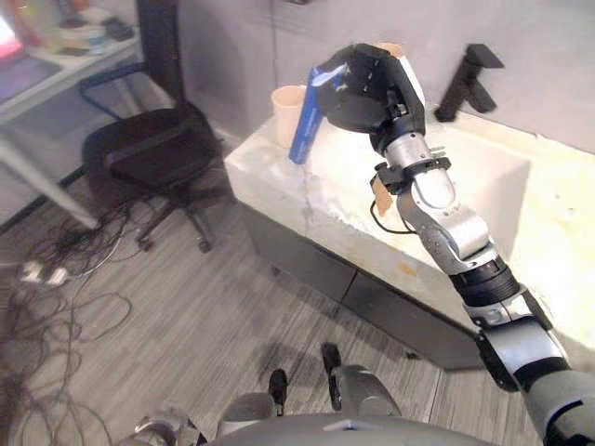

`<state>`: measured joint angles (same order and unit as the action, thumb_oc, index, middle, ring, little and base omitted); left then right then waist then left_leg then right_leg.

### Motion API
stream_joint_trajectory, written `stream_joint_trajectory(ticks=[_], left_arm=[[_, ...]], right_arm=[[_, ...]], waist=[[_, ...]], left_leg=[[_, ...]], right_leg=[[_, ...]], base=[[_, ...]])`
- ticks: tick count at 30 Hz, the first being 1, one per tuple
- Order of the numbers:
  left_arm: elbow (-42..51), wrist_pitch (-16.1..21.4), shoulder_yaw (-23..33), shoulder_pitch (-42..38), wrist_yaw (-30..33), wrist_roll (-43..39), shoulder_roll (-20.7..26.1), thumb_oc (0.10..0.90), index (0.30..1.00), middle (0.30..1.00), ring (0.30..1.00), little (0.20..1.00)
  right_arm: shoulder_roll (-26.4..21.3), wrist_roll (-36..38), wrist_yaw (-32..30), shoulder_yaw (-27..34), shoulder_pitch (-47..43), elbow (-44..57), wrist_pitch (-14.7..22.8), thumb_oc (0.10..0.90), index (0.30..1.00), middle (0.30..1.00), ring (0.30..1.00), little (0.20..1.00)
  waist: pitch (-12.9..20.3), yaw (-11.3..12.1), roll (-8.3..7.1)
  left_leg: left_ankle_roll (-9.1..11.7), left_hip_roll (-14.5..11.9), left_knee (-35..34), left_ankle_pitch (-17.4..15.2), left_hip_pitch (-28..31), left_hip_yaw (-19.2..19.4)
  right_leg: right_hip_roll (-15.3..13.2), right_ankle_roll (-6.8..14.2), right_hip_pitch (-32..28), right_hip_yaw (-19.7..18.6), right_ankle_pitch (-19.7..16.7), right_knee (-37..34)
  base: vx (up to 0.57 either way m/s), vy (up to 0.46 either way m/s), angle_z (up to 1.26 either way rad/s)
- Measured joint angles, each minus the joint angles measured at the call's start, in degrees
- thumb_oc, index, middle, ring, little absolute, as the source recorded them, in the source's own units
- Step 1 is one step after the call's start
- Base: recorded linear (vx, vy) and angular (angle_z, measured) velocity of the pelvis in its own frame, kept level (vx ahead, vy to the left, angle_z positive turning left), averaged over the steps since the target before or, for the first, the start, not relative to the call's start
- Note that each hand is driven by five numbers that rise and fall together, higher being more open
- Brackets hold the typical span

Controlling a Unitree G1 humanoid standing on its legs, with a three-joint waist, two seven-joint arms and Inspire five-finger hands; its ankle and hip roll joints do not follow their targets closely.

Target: Organize the bathroom.

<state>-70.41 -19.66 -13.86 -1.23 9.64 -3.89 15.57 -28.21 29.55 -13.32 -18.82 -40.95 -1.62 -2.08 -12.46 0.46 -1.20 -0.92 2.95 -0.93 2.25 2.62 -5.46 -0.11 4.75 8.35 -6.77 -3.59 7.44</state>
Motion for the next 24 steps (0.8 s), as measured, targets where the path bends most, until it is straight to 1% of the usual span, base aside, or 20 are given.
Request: stream_joint_trajectory(ticks=[1,2,3,5,8,14,21,24], left_arm=[[0.0,0.0,-0.2,0.8,-0.1,0.0,0.0,0.8,0.9,0.9,0.9,0.9],[-0.1,0.0,-1.1,2.1,0.0,0.2,-0.1,0.8,0.9,0.9,0.9,0.9],[-0.6,0.0,-1.1,3.1,0.0,0.2,-0.5,0.8,0.9,0.9,0.9,0.9],[-1.5,0.8,-1.0,4.8,0.0,0.2,-1.2,0.8,0.9,0.9,0.9,0.9],[-1.6,2.1,-0.8,6.1,0.2,0.2,-1.3,0.8,0.9,0.9,0.9,0.9],[-1.1,3.5,0.8,4.8,0.9,0.3,-1.2,0.8,0.9,0.9,0.9,0.9],[-0.9,3.4,0.9,3.4,0.8,0.3,-1.1,0.8,0.9,0.9,0.9,0.9],[-0.9,3.4,0.9,3.5,0.8,0.3,-1.1,0.8,0.9,0.9,0.9,0.9]], right_arm=[[-0.4,0.0,0.0,0.2,0.0,-1.0,0.0,0.4,0.3,0.3,0.3,0.3],[-0.9,0.0,-0.1,0.2,-0.1,-2.7,0.0,0.4,0.3,0.3,0.3,0.3],[-0.9,0.0,-0.3,0.2,-0.1,-3.4,0.0,0.4,0.3,0.3,0.3,0.3],[-0.9,0.0,-0.8,0.3,-0.1,-3.5,0.0,0.4,0.3,0.3,0.3,0.3],[-1.1,0.0,-1.2,0.8,-0.1,-3.5,0.0,0.4,0.3,0.3,0.3,0.3],[-1.1,0.1,-1.0,1.8,-0.1,-3.1,0.0,0.4,0.3,0.3,0.3,0.3],[-1.4,0.0,-0.8,4.3,-0.1,-1.1,0.0,0.4,0.3,0.3,0.3,0.3],[-1.4,0.0,-1.0,4.8,-0.1,-0.1,0.1,0.4,0.3,0.3,0.3,0.3]], waist=[[0.0,1.1,0.07],[0.0,2.2,-0.1],[-0.1,2.6,-0.15],[-0.1,2.4,-0.1],[-0.1,2.3,-0.12],[-0.2,2.1,-0.16],[-0.2,1.3,-0.16],[-0.2,1.3,-0.18]], left_leg=[[0.5,-0.7,-0.2,-0.1,-0.2,-0.3],[1.9,-1.9,-0.4,-0.4,-0.3,-0.8],[2.3,-2.4,-0.4,-0.7,-0.3,-0.9],[2.5,-3.0,-1.0,-0.9,-0.2,-1.2],[2.8,-3.4,-2.2,-0.8,0.5,-1.2],[2.9,-3.3,-3.5,-0.8,2.7,-1.1],[2.3,-1.7,-3.5,-0.8,3.0,-2.1],[2.2,-1.2,-3.6,-0.7,3.2,-2.3]], right_leg=[[0.7,-0.5,-0.8,0.4,-1.2,-2.2],[1.8,-1.4,-2.2,0.9,-2.7,-5.3],[2.2,-1.8,-2.8,1.0,-3.2,-6.5],[2.5,-2.2,-3.7,1.7,-3.8,-8.4],[2.8,-2.2,-4.7,1.8,-4.1,-10.2],[2.2,-2.3,-6.8,1.9,-3.7,-10.9],[0.4,-1.8,-7.5,2.5,-3.2,-10.8],[0.2,-1.8,-7.7,2.6,-3.2,-10.8]], base=[[-0.02,-0.078,0.1],[-0.02,-0.049,0.0],[-0.02,-0.045,0.0],[0.01,-0.018,0.06],[0.05,-0.025,0.03],[0.07,-0.001,0.0],[0.07,0.008,0.09],[0.07,0.004,0.05]])
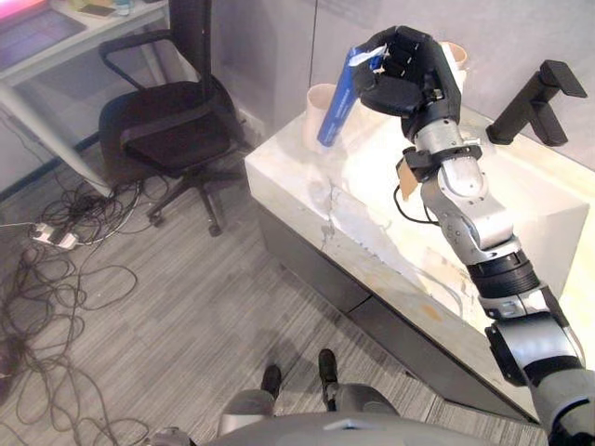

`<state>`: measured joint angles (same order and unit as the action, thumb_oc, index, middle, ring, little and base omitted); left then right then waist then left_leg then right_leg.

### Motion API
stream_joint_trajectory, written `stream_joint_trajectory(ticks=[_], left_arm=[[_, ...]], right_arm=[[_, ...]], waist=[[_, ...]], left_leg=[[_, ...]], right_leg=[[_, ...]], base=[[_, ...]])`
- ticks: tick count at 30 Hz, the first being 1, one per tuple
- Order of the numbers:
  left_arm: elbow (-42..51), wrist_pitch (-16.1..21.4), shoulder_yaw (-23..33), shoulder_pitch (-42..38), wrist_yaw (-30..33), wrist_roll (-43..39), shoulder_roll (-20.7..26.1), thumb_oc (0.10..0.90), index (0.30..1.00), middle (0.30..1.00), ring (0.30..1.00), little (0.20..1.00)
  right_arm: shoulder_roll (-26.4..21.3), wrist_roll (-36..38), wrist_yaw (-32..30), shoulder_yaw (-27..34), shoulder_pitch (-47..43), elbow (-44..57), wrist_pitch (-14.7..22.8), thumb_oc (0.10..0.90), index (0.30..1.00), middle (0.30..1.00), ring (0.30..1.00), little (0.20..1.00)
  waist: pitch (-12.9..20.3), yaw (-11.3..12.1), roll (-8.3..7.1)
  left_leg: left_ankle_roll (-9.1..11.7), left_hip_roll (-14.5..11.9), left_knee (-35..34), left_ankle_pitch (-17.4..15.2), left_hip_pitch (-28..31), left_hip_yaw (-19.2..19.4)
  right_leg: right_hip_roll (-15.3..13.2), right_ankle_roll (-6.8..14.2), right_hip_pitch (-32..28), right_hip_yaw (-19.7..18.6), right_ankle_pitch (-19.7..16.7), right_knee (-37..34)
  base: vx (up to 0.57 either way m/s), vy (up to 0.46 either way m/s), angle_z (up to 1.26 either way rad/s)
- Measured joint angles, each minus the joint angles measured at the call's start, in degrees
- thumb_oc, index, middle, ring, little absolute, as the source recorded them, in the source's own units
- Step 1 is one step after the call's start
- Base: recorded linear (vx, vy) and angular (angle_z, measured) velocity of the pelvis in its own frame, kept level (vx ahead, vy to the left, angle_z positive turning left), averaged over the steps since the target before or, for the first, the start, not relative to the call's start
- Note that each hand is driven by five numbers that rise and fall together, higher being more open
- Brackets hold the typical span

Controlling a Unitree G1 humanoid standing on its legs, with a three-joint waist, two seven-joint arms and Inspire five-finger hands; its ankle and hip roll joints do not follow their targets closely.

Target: Organize the bathroom.

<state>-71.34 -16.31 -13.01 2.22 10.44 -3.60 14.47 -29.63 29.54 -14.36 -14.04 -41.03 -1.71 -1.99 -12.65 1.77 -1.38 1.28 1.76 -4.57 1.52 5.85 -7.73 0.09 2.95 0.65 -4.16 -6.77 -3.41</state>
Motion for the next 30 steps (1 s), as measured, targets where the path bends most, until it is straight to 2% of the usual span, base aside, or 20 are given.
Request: stream_joint_trajectory(ticks=[5,8,14,20,30], left_arm=[[-0.1,0.0,0.5,0.1,0.0,0.0,0.1,0.8,0.9,0.9,0.9,0.9],[-0.1,0.0,0.5,0.3,-0.1,0.0,0.1,0.8,0.9,0.9,0.9,0.9],[-0.1,-0.1,0.9,0.6,-0.5,0.0,0.1,0.8,0.9,0.9,0.9,0.9],[-0.1,-0.1,2.1,0.6,-0.5,-0.1,0.1,0.8,0.9,0.9,0.9,0.9],[-0.1,0.0,2.1,0.6,-0.6,-0.3,0.1,0.8,0.9,0.9,0.9,0.9]], right_arm=[[0.0,-0.3,-0.3,0.8,0.0,0.0,0.2,0.4,0.3,0.3,0.3,0.3],[-1.7,-3.7,-0.7,1.1,0.0,0.0,0.3,0.4,0.3,0.3,0.3,0.3],[-6.6,-4.6,-0.4,2.1,0.0,0.1,0.3,0.4,0.3,0.3,0.3,0.3],[-7.3,-4.6,-0.2,3.3,-0.1,0.3,0.3,0.4,0.3,0.3,0.3,0.3],[-9.1,-4.3,-1.4,3.4,-0.4,1.4,1.7,0.4,0.3,0.3,0.3,0.3]], waist=[[-0.2,0.8,-0.27],[-0.3,1.2,-0.52],[-0.3,0.9,-0.63],[0.2,-0.2,-1.38],[0.6,-0.3,-1.62]], left_leg=[[-0.3,0.2,-0.2,-0.2,1.1,-0.1],[-0.4,0.3,-0.2,-0.2,1.4,-0.2],[-0.9,0.6,-0.2,-0.2,1.5,0.0],[-0.9,0.6,-0.2,-0.2,1.7,0.1],[-0.9,0.6,-0.2,-0.2,1.9,0.4]], right_leg=[[-0.2,0.3,-1.3,0.0,0.5,-0.1],[-0.3,0.7,-1.7,0.1,0.9,-0.1],[-0.5,0.7,-1.7,0.0,0.9,-0.2],[-0.5,0.4,-2.0,-0.3,0.6,-0.7],[-0.5,0.3,-2.2,-0.7,0.5,-0.9]], base=[[0.05,-0.002,0.03],[0.01,0.003,0.01],[0.03,0.009,-0.01],[0.02,0.004,-0.01],[-0.02,0.012,-0.02]])
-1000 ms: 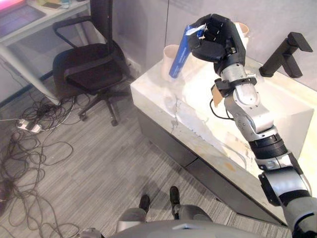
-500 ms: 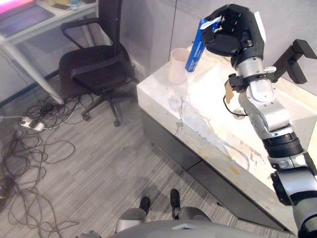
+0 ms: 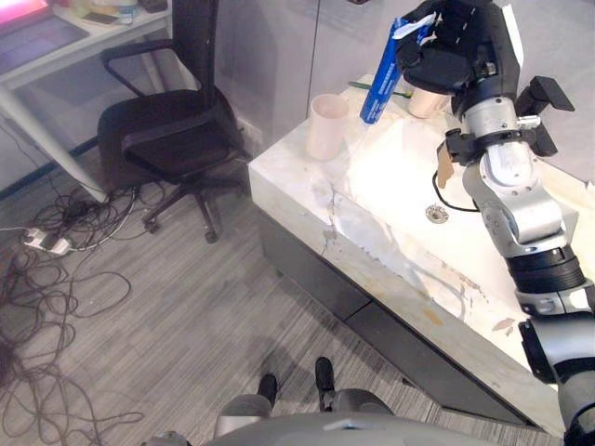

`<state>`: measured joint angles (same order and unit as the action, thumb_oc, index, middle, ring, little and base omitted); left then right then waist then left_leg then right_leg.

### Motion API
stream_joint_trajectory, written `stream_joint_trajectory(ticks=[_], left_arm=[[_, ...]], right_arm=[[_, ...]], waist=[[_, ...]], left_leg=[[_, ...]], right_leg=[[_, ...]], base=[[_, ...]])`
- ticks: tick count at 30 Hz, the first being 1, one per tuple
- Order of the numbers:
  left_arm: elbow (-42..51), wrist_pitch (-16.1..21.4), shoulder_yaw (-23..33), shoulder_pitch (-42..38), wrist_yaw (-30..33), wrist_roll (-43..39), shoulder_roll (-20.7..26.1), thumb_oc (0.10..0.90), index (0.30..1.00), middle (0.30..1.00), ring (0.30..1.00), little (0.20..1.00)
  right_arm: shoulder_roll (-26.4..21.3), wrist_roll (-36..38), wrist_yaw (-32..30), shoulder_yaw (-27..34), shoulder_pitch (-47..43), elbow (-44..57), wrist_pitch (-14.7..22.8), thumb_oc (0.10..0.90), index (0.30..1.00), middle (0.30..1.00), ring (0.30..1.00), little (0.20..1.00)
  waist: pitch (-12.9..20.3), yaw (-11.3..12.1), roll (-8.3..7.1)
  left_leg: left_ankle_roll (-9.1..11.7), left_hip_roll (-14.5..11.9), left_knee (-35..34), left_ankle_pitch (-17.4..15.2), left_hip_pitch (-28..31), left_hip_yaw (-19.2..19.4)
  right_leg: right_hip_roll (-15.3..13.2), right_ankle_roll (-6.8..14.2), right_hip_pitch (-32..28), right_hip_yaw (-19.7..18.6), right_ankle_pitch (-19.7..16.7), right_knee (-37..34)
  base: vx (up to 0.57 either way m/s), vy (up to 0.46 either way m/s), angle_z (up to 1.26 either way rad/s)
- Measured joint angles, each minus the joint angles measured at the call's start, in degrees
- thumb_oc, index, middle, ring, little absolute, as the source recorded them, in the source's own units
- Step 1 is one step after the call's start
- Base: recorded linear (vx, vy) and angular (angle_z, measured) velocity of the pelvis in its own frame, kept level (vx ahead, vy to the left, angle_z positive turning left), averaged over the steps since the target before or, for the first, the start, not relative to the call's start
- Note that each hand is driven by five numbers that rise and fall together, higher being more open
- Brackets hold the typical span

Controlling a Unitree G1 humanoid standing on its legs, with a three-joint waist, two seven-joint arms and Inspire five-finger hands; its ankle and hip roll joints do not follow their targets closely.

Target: Organize the bathroom.

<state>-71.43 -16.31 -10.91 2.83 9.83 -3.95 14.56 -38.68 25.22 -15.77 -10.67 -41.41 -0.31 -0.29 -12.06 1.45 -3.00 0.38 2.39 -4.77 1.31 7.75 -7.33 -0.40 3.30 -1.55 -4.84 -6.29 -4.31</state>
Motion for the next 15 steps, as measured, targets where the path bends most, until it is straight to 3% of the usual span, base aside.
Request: stream_joint_trajectory(ticks=[15], left_arm=[[0.0,0.1,0.1,0.4,0.1,-1.2,-0.1,0.8,0.9,0.9,0.9,0.9]], right_arm=[[-0.2,4.2,-7.6,0.9,-1.2,2.5,5.3,0.4,0.3,0.3,0.3,0.3]], waist=[[3.5,0.0,-0.05]], left_leg=[[0.0,0.0,-0.1,-0.1,-0.2,0.1]], right_leg=[[0.0,0.0,0.0,-0.1,-0.1,-0.1]], base=[[0.0,0.019,0.0]])
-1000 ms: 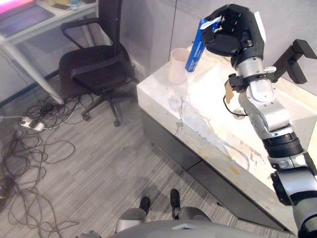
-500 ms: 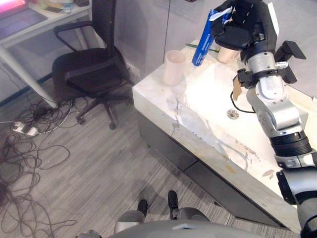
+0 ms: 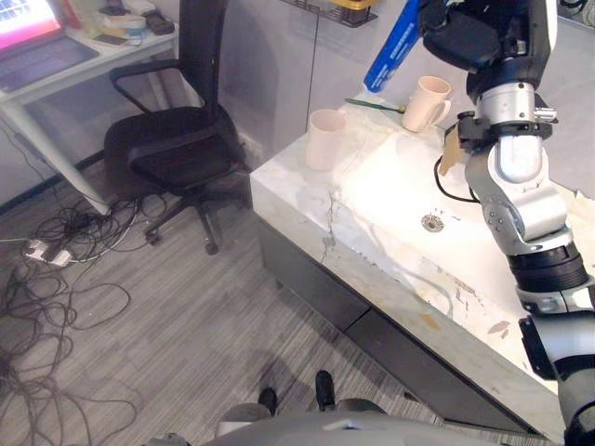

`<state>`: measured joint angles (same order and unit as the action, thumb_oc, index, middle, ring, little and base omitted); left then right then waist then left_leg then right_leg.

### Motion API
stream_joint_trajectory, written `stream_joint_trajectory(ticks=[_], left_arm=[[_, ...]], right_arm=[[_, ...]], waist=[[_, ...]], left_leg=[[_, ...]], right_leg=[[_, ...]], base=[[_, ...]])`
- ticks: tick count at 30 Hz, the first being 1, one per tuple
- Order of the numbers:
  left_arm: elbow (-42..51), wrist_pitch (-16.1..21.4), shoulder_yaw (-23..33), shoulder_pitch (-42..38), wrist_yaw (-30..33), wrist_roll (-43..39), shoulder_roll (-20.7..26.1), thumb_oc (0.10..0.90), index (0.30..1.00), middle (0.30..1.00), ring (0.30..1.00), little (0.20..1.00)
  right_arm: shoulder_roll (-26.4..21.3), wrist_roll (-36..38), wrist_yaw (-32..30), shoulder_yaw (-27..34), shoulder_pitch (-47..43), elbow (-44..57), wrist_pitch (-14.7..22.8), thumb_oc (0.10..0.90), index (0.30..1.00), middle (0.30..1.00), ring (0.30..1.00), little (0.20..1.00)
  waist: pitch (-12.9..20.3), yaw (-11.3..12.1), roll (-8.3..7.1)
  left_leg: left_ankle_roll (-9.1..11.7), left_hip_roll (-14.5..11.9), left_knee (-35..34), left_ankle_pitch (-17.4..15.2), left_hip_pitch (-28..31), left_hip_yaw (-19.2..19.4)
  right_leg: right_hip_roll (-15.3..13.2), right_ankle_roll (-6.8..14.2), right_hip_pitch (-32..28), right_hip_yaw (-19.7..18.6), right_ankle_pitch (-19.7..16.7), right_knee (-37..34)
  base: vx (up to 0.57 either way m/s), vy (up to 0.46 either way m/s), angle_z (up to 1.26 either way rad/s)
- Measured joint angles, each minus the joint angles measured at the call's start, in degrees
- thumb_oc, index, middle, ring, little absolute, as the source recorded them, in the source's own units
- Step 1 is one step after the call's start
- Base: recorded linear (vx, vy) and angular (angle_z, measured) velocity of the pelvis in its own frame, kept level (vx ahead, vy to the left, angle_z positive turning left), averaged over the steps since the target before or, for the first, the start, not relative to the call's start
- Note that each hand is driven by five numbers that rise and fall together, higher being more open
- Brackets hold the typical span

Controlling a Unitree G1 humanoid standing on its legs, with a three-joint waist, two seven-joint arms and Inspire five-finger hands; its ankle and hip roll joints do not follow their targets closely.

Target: Organize the bathroom.

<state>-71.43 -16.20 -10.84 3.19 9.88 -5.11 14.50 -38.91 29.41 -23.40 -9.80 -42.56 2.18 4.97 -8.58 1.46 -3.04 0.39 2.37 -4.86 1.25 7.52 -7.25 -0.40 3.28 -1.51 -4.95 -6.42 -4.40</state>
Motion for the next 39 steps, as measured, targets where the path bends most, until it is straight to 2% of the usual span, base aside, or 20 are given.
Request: stream_joint_trajectory(ticks=[8,15,25,31,34,39], left_arm=[[0.0,0.0,0.0,1.6,0.1,-2.4,0.0,0.8,0.9,0.9,0.9,0.9],[-0.1,0.0,0.2,1.9,0.1,-3.5,0.0,0.8,0.9,0.9,0.9,0.9],[-1.0,1.1,0.7,1.9,1.2,-3.5,0.0,0.8,0.9,0.9,0.9,0.9],[0.3,1.7,2.3,1.7,2.6,-3.5,0.1,0.8,0.9,0.9,0.9,0.9],[0.4,4.0,2.3,1.8,2.6,-3.4,0.1,0.8,0.9,0.9,0.9,0.9],[1.6,5.9,2.2,1.8,2.6,-3.3,0.2,0.8,0.9,0.9,0.9,0.9]], right_arm=[[-1.3,5.3,-4.6,2.7,0.0,0.0,1.3,0.4,0.3,0.3,0.3,0.3],[-1.2,5.2,-4.8,3.2,0.0,0.0,1.6,0.4,0.3,0.3,0.3,0.3],[-1.2,5.2,-4.1,3.2,0.0,0.0,1.6,0.4,0.3,0.3,0.3,0.3],[-1.0,5.1,-1.2,3.2,0.0,0.0,1.5,0.4,0.3,0.3,0.3,0.3],[1.1,4.6,1.0,2.9,0.0,0.5,1.5,0.4,0.3,0.3,0.3,0.3],[1.5,3.9,1.9,2.3,0.0,1.0,0.3,0.4,0.3,0.3,0.3,0.3]], waist=[[0.2,0.0,0.17],[1.3,0.2,0.28],[1.6,0.1,-0.03],[1.7,-0.1,0.08],[1.7,-0.2,0.11],[1.6,0.0,0.33]], left_leg=[[0.0,0.0,0.0,0.0,-0.2,-0.4],[0.0,0.0,0.0,0.1,-0.4,-1.0],[0.0,0.1,0.0,0.1,-0.3,-0.5],[0.0,0.0,0.0,0.2,-0.3,-0.3],[0.2,-0.1,0.0,0.3,-0.7,-0.3],[0.5,-0.2,0.0,0.8,-1.3,-1.5]], right_leg=[[-0.2,-0.1,0.0,0.4,0.0,0.0],[-0.3,-0.2,0.0,1.2,0.1,0.0],[-0.2,-0.2,0.0,0.7,0.1,0.0],[-0.2,-0.2,0.1,0.5,0.1,0.0],[-0.1,-0.1,0.5,0.6,0.1,0.0],[-0.1,-0.2,0.4,1.8,0.0,0.0]], base=[[0.0,0.004,0.01],[0.0,0.014,0.05],[-0.01,-0.008,-0.02],[-0.09,-0.039,-0.02],[-0.05,-0.094,0.01],[-0.08,-0.05,0.14]])
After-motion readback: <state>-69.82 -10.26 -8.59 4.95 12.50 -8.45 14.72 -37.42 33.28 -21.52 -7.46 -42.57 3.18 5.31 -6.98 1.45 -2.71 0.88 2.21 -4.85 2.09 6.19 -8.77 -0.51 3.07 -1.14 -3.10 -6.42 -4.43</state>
